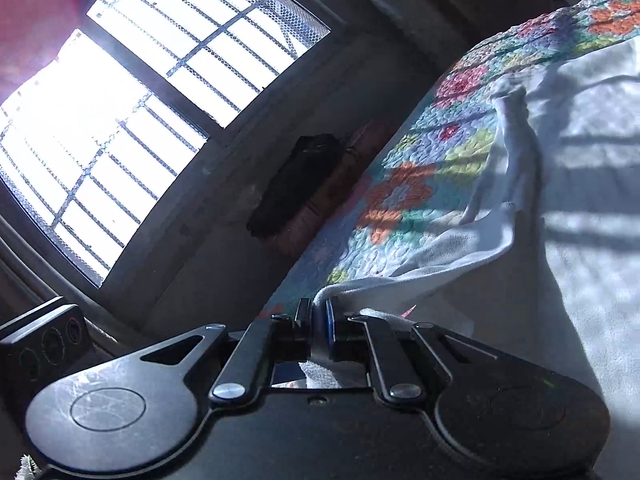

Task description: Fold clothes

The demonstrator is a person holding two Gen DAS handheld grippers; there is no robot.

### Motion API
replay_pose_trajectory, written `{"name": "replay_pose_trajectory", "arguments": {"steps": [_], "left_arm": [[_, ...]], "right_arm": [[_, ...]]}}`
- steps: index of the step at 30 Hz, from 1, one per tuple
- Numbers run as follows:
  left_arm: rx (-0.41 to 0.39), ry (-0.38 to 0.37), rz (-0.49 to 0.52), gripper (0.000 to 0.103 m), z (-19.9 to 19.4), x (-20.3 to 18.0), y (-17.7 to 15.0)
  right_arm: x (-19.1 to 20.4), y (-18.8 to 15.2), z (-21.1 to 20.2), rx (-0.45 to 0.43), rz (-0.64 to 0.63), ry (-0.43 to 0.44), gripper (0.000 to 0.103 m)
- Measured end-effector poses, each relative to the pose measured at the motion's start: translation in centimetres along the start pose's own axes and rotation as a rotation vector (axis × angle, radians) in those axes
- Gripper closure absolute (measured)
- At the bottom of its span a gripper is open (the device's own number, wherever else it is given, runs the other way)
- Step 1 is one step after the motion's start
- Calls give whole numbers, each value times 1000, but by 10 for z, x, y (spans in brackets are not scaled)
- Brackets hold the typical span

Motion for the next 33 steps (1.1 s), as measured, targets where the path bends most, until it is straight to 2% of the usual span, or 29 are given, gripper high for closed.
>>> {"name": "replay_pose_trajectory", "arguments": {"steps": [2, 5, 7, 9, 13, 22, 23, 25, 26, 29, 31, 33], "left_arm": [[13, 81, -72, 40, 2, 9, 4], [56, 69, -223, 41, 11, 23, 3], [59, 108, -261, 42, 11, 30, 1], [49, 139, -284, 43, 9, 37, -1], [32, 74, -378, 42, 9, 53, -10], [130, 10, -357, 42, 48, 51, -25], [133, 16, -344, 44, 52, 50, -26], [133, 41, -305, 94, 56, 48, -27], [133, 54, -286, 94, 59, 47, -27], [75, 163, -229, 94, 47, 47, -22], [32, 255, -234, 94, 35, 61, -17], [-4, 341, -263, 94, 24, 80, -15]], "right_arm": [[0, 1, -1, 8, -15, -23, 93], [-9, -5, 4, 27, -62, -106, 93], [-26, -9, 7, 67, 10, -137, 93], [-39, -14, 8, 97, 66, -126, 93], [-33, -25, 12, 134, 3, -115, 93], [12, -54, 26, 174, -216, -28, 93], [14, -56, 26, 178, -228, -24, 93], [17, -59, 28, 182, -244, -30, 93], [15, -58, 28, 185, -235, -38, 93], [7, -52, 21, 163, -178, -39, 88], [1, -44, 14, 136, -126, -34, 77], [-8, -34, 8, 113, -79, -50, 74]]}}
Point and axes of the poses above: each gripper's, at about its wrist camera, not at the fingertips, and z roughly the way its jaws point, x to its left, y to its top, the point moved 1 cm from there along z, roughly the way its jaws point, and after that the axes turned 6 degrees about z, right-handed, at the moved point
